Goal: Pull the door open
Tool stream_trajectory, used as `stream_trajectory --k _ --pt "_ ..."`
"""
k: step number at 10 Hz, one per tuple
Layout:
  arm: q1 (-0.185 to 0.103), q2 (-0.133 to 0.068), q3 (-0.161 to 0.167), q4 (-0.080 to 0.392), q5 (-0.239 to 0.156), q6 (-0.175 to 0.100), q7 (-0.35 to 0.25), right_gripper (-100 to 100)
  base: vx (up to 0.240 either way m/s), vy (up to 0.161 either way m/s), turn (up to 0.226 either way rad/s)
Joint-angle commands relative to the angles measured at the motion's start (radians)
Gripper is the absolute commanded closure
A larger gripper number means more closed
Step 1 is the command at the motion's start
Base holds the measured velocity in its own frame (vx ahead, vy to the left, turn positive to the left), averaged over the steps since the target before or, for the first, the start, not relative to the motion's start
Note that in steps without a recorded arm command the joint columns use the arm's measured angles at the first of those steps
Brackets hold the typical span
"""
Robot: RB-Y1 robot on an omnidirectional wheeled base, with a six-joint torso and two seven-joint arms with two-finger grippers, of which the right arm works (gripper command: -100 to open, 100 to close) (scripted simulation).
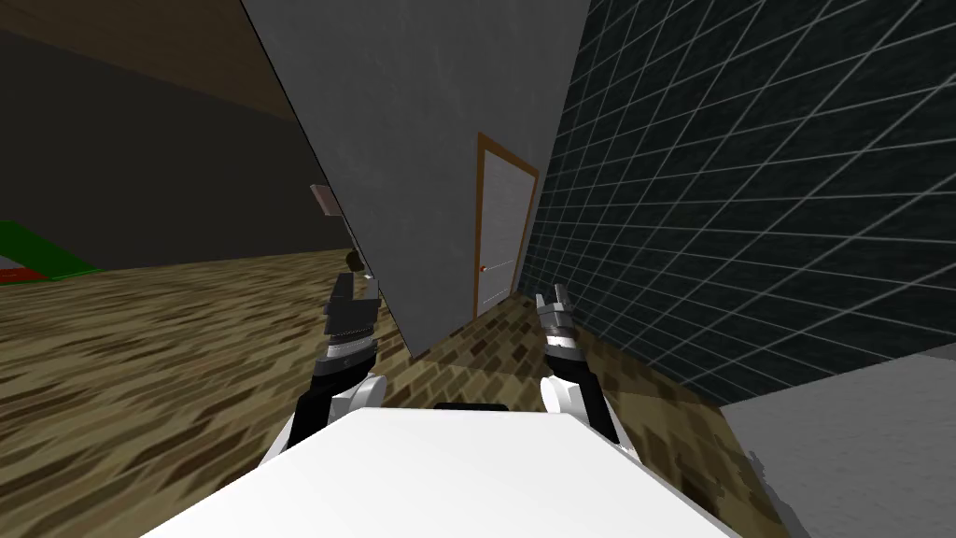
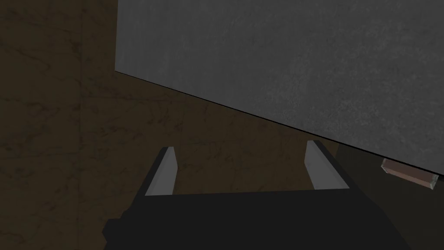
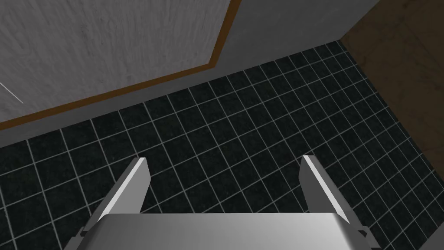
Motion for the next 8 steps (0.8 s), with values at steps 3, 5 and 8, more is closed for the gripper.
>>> stream_trajectory --k 3,5,8 --pt "-0.029 -0.01 -0.007 0.076 -0.028 -0.025 -0.057 -100 0.091 -0.071 0.28" --pt "-0.047 -0.015 -0.012 0.126 -0.046 -0.041 -0.094 -100 0.125 -0.107 0.181" --pt "-0.069 -0.021 -0.017 0.183 -0.066 -0.06 -0.136 -100 0.106 -0.087 0.208"
